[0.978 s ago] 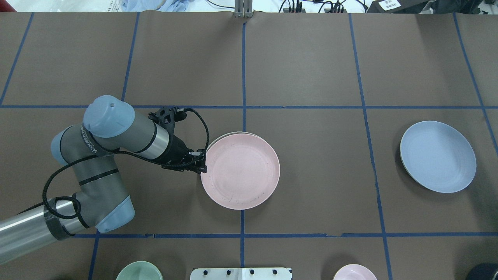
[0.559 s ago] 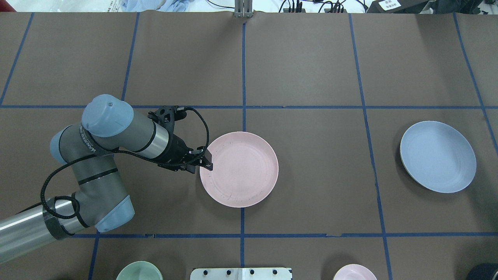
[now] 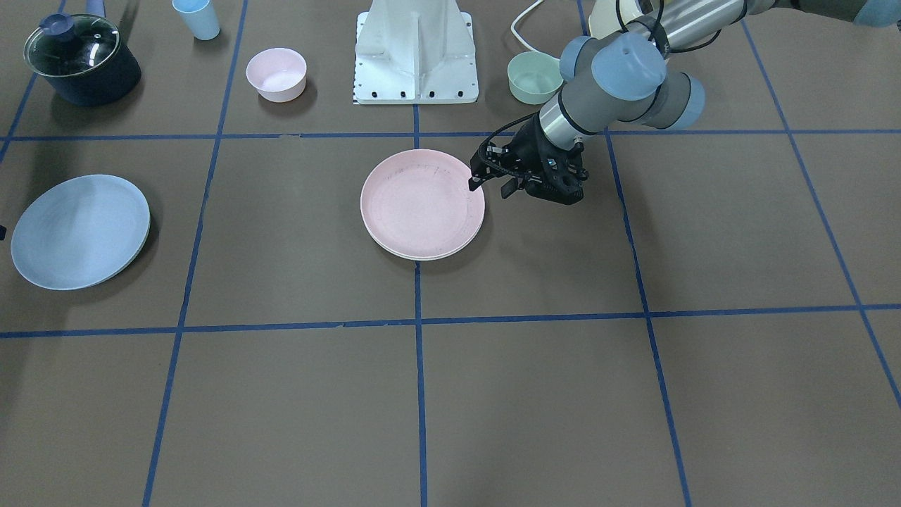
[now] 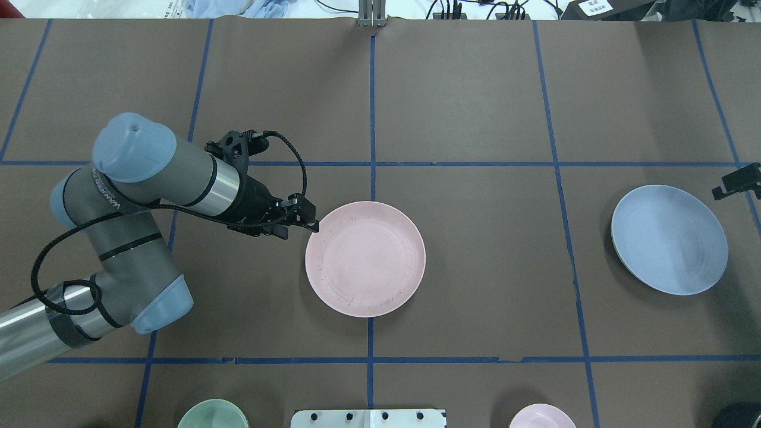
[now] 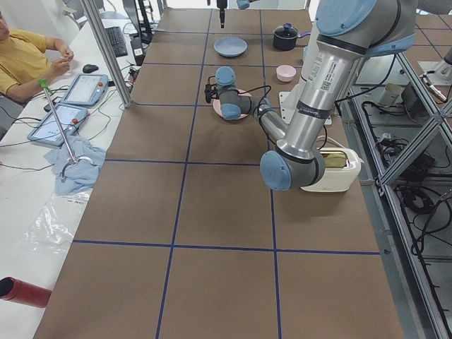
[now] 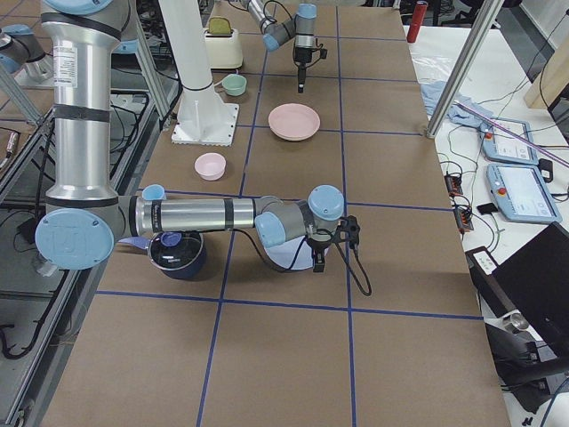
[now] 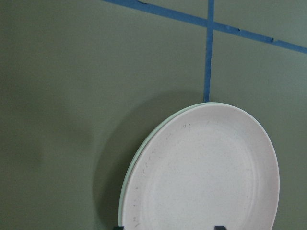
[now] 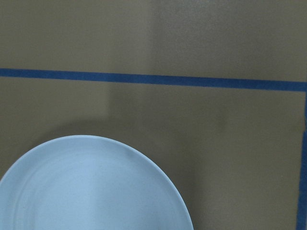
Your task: Stack three plates with pink and blue
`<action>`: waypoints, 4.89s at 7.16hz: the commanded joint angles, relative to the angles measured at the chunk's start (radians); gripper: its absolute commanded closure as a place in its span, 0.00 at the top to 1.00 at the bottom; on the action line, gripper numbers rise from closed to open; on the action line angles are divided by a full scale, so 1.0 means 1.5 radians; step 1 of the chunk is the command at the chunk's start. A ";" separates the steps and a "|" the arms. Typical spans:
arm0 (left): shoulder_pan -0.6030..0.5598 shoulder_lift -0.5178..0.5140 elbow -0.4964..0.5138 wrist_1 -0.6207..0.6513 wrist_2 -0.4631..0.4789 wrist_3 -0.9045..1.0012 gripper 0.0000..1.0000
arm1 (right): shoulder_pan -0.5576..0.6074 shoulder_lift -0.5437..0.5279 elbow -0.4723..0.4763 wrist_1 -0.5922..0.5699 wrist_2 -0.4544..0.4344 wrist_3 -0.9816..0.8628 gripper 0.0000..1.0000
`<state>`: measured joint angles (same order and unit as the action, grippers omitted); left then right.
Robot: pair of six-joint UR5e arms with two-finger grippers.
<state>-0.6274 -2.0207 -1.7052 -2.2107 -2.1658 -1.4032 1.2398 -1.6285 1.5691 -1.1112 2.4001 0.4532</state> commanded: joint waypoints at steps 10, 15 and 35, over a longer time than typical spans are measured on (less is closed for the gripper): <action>-0.009 0.000 -0.006 -0.003 0.000 -0.002 0.70 | -0.056 -0.014 -0.043 0.192 0.048 0.116 0.00; -0.113 0.123 -0.071 0.001 -0.058 0.108 0.69 | -0.237 0.253 0.017 0.241 -0.023 0.659 0.00; -0.445 0.309 0.052 0.006 -0.132 0.734 0.70 | -0.031 0.049 0.035 0.026 -0.057 0.078 1.00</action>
<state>-1.2020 -1.5636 -1.7046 -2.2010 -2.3380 -0.4549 1.1003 -1.5503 1.6348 -0.9243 2.3080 0.8142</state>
